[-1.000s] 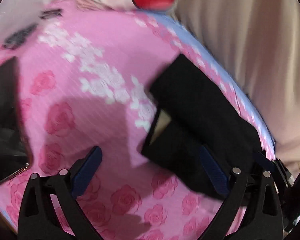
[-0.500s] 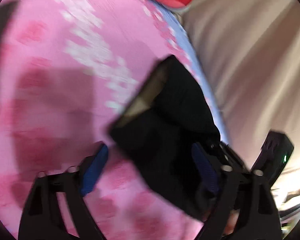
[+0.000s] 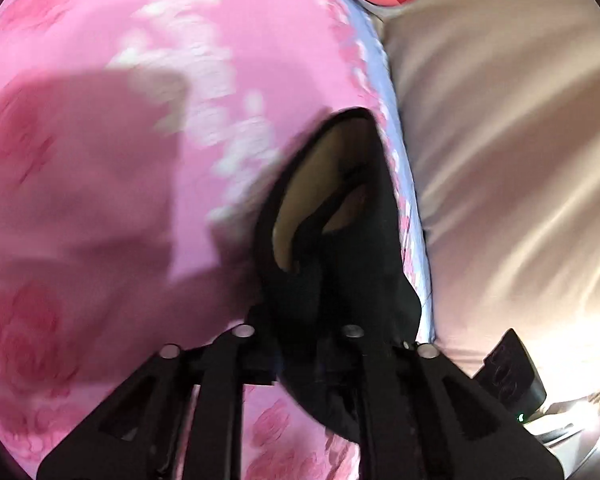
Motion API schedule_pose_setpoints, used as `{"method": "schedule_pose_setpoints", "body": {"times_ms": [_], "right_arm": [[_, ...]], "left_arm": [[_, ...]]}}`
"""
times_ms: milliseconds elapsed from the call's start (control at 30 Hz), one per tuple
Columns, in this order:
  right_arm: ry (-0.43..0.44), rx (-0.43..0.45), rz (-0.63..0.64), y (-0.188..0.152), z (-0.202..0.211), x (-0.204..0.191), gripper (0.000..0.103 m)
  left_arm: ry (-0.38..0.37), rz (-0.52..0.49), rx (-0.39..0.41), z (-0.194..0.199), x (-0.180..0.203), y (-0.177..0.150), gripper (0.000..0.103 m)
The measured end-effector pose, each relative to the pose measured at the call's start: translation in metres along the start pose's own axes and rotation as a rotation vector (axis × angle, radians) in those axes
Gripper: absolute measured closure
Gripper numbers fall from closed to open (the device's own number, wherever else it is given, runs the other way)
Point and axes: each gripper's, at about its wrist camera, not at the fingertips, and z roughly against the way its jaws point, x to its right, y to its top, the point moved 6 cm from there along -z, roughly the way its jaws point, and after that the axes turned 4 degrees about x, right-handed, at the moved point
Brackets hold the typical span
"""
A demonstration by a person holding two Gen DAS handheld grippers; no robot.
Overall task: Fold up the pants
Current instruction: 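Fold the held pants end over toward the right gripper and release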
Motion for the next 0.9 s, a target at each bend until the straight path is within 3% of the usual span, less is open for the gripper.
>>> {"method": "schedule_pose_setpoints", "body": {"times_ms": [67,100,167,200,233,300,333,367,433,567,633,700,767,833,867,900], "right_arm": [[-0.002,0.036,0.017,0.008,0.006,-0.005,0.043],[0.008,0.048,0.043,0.012,0.005,-0.011,0.024],[0.042,0.018,0.095,0.014,-0.012,-0.026,0.029],[0.034,-0.025,0.098,0.012,-0.025,-0.030,0.064],[0.005,-0.042,0.083,0.012,-0.032,-0.029,0.081],[0.030,-0.042,0.030,0.014,-0.026,-0.033,0.087],[0.085,-0.040,0.014,0.012,-0.019,-0.038,0.090],[0.143,-0.037,0.012,0.007,-0.013,-0.044,0.089],[0.145,-0.028,0.006,-0.006,-0.006,-0.041,0.085],[0.189,0.093,-0.210,-0.022,0.040,0.002,0.083],[0.108,0.189,-0.282,-0.036,0.082,0.030,0.053],[0.006,0.264,-0.337,-0.058,0.124,0.057,0.044],[-0.067,0.291,-0.400,-0.086,0.156,0.081,0.044],[-0.203,0.307,-0.476,-0.125,0.191,0.114,0.043],[-0.273,0.301,-0.506,-0.143,0.205,0.128,0.042],[-0.360,0.288,-0.545,-0.170,0.224,0.144,0.039]], "left_arm": [[0.037,-0.039,0.069,0.018,-0.003,0.001,0.079],[0.064,-0.086,0.108,0.028,-0.001,0.002,0.067],[0.082,-0.148,0.138,0.034,0.006,0.004,0.052],[0.080,-0.151,0.135,0.035,0.010,0.003,0.049],[0.076,-0.142,0.136,0.035,0.012,0.003,0.048],[0.070,-0.138,0.134,0.036,0.015,0.003,0.041],[0.064,-0.137,0.133,0.036,0.015,0.003,0.039],[0.056,-0.127,0.127,0.035,0.015,0.004,0.036],[0.038,-0.086,0.121,0.029,0.014,0.008,0.035],[0.026,-0.052,0.108,0.021,0.015,0.005,0.029],[0.013,-0.016,0.084,0.016,0.017,-0.001,0.029],[0.021,-0.003,0.091,0.009,0.020,-0.001,0.027],[0.042,-0.011,0.118,0.004,0.025,0.004,0.028],[0.099,-0.051,0.150,-0.002,0.030,0.012,0.053],[0.140,-0.078,0.174,-0.003,0.032,0.014,0.082],[0.151,-0.119,0.184,-0.002,0.039,0.014,0.084]]}}
